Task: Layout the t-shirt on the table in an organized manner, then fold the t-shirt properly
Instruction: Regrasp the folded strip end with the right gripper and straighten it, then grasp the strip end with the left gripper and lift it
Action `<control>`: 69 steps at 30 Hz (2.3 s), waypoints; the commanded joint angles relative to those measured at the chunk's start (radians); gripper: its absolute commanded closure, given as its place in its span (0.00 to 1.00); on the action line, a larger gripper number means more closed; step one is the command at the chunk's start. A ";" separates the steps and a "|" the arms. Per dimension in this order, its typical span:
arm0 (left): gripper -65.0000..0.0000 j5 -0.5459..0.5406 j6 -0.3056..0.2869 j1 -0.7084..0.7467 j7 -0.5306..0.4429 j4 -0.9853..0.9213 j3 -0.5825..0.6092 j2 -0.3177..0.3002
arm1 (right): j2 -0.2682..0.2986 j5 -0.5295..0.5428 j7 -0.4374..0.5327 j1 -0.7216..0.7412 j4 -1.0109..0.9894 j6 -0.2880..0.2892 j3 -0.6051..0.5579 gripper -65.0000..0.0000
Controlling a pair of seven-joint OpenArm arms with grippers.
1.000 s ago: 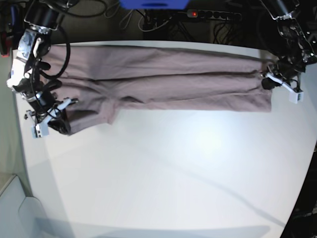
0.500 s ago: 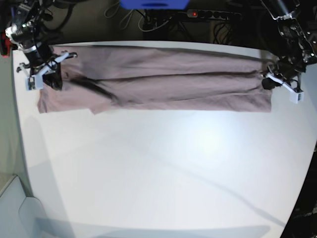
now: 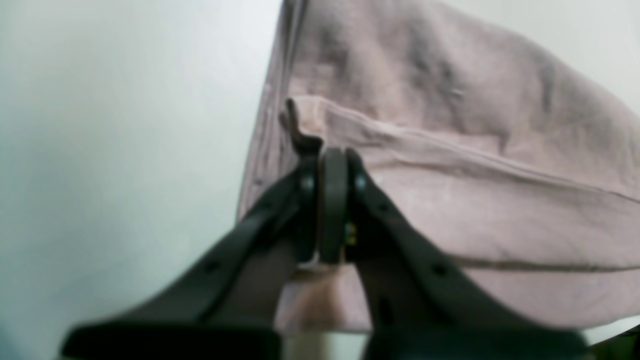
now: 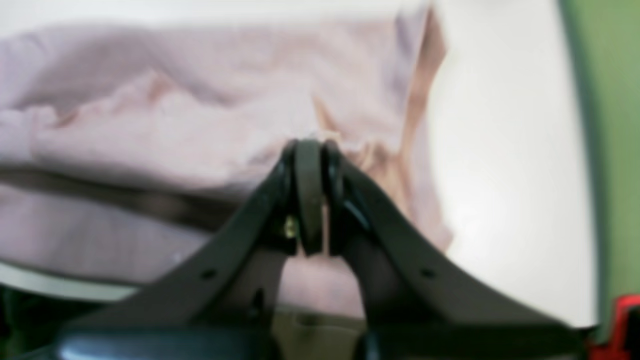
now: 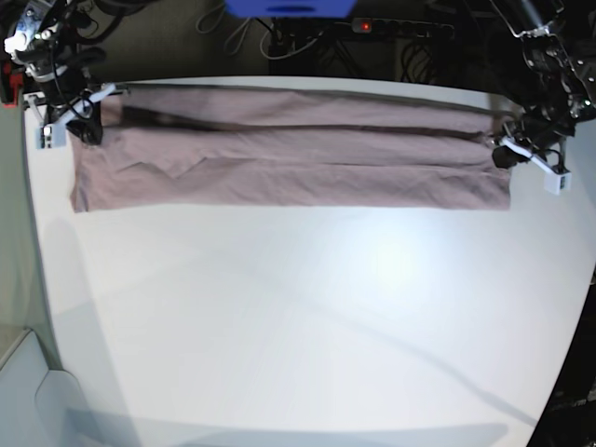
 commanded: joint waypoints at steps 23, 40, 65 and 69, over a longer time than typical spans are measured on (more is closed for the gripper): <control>0.59 -0.014 -0.001 -0.001 0.001 0.025 -0.009 -0.021 | 0.024 0.012 0.021 0.025 -0.076 -0.001 0.043 0.50; 0.58 -0.017 -0.001 -0.027 0.001 0.025 -0.006 -0.021 | -0.043 0.007 0.027 0.099 -0.177 -0.001 -0.102 0.50; 0.35 -0.005 0.002 -0.027 0.001 0.014 -0.008 -0.015 | 0.046 0.007 0.118 0.149 -0.429 -0.001 -0.104 0.50; 0.35 -0.003 0.002 -0.009 -0.002 0.014 -0.004 -0.015 | 0.046 0.007 0.118 0.149 -0.427 -0.001 -0.104 0.50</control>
